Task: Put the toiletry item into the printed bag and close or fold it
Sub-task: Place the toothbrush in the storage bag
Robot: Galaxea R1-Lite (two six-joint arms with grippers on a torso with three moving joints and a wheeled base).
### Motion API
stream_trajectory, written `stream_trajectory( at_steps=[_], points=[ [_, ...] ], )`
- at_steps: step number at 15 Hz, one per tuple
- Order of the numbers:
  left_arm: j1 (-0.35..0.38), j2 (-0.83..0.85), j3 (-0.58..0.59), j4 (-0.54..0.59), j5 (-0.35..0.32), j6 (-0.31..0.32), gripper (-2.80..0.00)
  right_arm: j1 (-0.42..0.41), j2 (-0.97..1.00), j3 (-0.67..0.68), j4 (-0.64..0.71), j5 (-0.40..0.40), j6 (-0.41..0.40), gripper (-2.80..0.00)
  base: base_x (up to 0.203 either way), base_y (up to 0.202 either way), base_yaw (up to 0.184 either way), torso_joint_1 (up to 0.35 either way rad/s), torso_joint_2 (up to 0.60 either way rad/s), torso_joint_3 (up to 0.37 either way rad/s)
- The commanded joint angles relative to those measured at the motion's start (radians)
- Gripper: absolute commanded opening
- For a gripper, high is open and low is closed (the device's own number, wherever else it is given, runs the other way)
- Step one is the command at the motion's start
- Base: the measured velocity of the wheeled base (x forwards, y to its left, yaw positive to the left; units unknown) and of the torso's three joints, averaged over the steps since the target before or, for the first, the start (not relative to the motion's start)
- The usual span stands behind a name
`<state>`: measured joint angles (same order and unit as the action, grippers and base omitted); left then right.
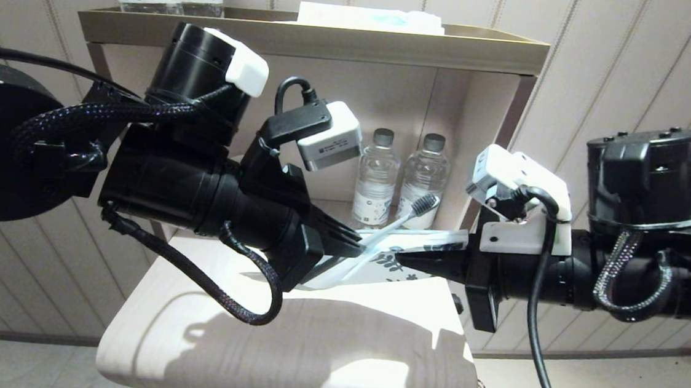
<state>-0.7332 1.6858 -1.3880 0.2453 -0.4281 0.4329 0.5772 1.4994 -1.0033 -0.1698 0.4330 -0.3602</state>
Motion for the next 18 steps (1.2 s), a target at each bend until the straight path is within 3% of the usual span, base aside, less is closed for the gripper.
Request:
stream_trajectory(
  at_steps=[1,11,18],
  points=[
    [0.002,0.009,-0.005,-0.002,-0.003,0.001,-2.80,0.001,-0.002,-0.018,0.009,0.007,-0.002,-2.80,0.000,0.000,0.000,0.000,0.00,0.000],
    [0.067,-0.005,-0.056,0.019,-0.008,-0.028,-2.80,0.006,-0.002,-0.055,0.033,0.009,0.006,-2.80,0.000,0.000,0.000,0.000,0.00,0.000],
    [0.071,-0.005,-0.047,0.022,-0.008,-0.026,-2.80,0.004,-0.002,-0.057,0.032,0.009,0.006,-2.80,0.000,0.000,0.000,0.000,0.00,0.000]
  ],
)
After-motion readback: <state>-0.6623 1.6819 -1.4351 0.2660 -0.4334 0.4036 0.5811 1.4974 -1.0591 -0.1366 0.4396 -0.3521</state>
